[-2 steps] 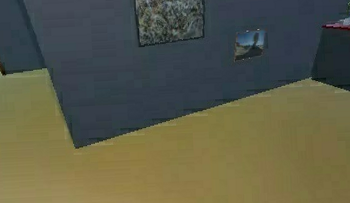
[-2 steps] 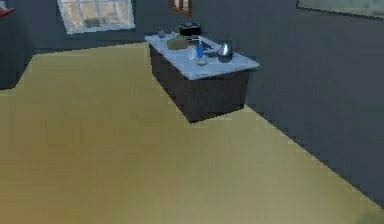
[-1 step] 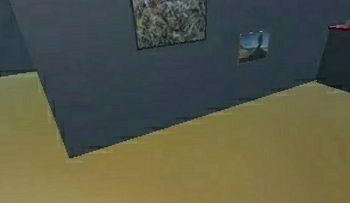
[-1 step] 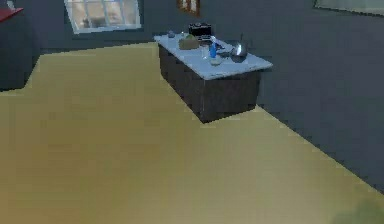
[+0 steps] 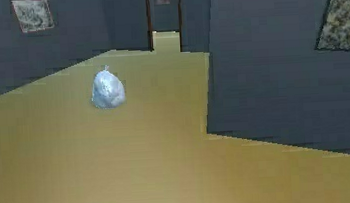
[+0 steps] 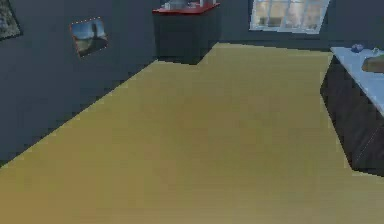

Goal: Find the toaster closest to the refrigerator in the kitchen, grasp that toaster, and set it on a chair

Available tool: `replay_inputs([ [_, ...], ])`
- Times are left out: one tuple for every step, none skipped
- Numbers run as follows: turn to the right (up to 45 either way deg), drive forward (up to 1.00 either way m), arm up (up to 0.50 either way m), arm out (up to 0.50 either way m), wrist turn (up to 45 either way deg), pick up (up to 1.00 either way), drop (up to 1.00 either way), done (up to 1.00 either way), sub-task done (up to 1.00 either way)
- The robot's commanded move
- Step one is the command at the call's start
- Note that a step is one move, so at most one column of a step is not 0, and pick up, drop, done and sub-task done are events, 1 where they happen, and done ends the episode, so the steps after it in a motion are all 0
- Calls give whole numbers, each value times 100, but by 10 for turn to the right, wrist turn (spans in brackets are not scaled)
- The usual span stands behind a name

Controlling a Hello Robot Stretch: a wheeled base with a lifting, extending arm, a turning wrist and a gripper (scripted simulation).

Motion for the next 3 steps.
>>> replay_inputs([
  [-450, 0, 0, 0, 0, 0, 0, 0, 0],
  [0, 100, 0, 0, 0, 0, 0, 0, 0],
  [-90, 0, 0, 0, 0, 0, 0, 0, 0],
])
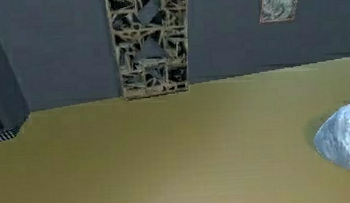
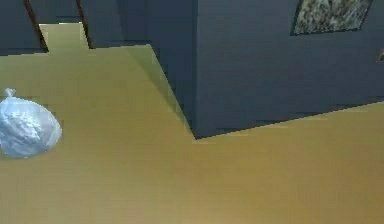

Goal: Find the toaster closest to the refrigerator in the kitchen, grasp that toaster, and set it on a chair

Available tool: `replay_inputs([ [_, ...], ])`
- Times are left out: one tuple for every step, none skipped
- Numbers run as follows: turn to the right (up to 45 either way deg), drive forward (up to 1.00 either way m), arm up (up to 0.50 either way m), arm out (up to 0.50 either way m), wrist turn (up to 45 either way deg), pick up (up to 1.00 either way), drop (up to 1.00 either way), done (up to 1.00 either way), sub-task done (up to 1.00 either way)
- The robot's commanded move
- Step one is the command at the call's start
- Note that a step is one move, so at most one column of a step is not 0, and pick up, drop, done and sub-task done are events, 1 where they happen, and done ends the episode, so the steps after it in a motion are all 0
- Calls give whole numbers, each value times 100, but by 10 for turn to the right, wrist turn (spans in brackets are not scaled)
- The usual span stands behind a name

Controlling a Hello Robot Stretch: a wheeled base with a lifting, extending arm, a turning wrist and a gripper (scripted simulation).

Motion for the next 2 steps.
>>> replay_inputs([
  [0, 5, 0, 0, 0, 0, 0, 0, 0],
  [-390, 0, 0, 0, 0, 0, 0, 0, 0],
])
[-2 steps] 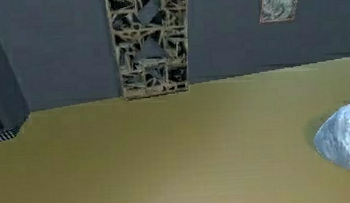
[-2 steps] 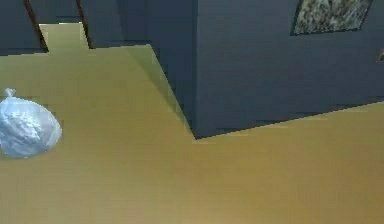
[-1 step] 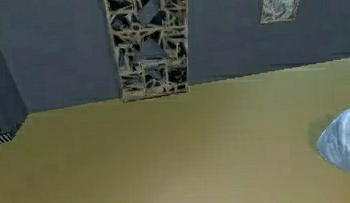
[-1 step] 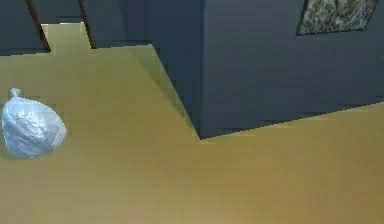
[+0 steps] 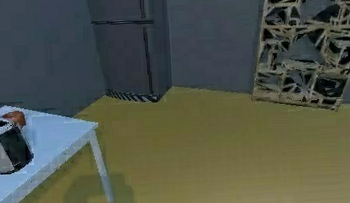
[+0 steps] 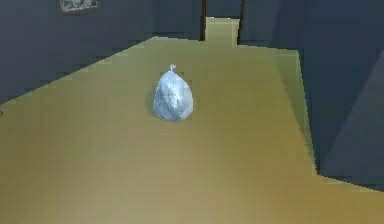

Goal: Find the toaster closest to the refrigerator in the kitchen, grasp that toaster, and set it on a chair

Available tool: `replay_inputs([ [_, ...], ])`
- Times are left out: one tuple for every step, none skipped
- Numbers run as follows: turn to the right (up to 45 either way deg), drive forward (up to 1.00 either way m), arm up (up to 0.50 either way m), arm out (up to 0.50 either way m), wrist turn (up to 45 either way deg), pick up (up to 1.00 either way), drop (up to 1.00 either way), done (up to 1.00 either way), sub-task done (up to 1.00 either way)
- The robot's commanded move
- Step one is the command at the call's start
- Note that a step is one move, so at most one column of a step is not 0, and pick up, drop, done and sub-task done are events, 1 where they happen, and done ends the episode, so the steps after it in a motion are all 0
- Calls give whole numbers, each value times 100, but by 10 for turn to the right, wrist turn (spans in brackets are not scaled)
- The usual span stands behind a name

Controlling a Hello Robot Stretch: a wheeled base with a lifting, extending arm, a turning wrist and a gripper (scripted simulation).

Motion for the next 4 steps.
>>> replay_inputs([
  [0, 95, 0, 0, 0, 0, 0, 0, 0],
  [450, 0, 0, 0, 0, 0, 0, 0, 0],
  [450, 0, 0, 0, 0, 0, 0, 0, 0],
  [450, 0, 0, 0, 0, 0, 0, 0, 0],
])
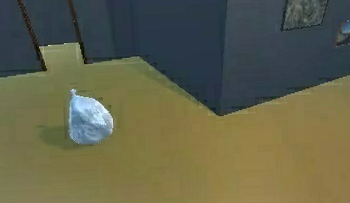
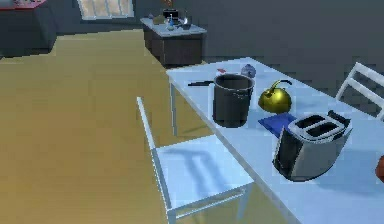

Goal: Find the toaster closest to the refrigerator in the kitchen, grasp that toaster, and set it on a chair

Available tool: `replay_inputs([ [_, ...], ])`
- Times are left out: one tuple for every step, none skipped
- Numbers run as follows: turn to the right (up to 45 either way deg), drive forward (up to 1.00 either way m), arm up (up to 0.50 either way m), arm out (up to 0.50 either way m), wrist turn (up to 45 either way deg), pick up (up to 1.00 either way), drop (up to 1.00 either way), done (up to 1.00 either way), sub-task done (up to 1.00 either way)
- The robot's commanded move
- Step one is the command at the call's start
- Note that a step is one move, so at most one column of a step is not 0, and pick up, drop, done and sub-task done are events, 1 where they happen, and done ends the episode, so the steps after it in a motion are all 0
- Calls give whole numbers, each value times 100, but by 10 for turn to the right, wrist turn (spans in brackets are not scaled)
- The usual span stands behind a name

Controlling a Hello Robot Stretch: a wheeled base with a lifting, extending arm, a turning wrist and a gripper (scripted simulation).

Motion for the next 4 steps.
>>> replay_inputs([
  [330, 0, 0, 0, 0, 0, 0, 0, 0],
  [0, 0, 50, 0, 0, 0, 0, 0, 0],
  [0, 0, 36, 0, 0, 0, 0, 0, 0],
  [0, 0, 0, 40, 0, 0, 0, 0, 0],
])
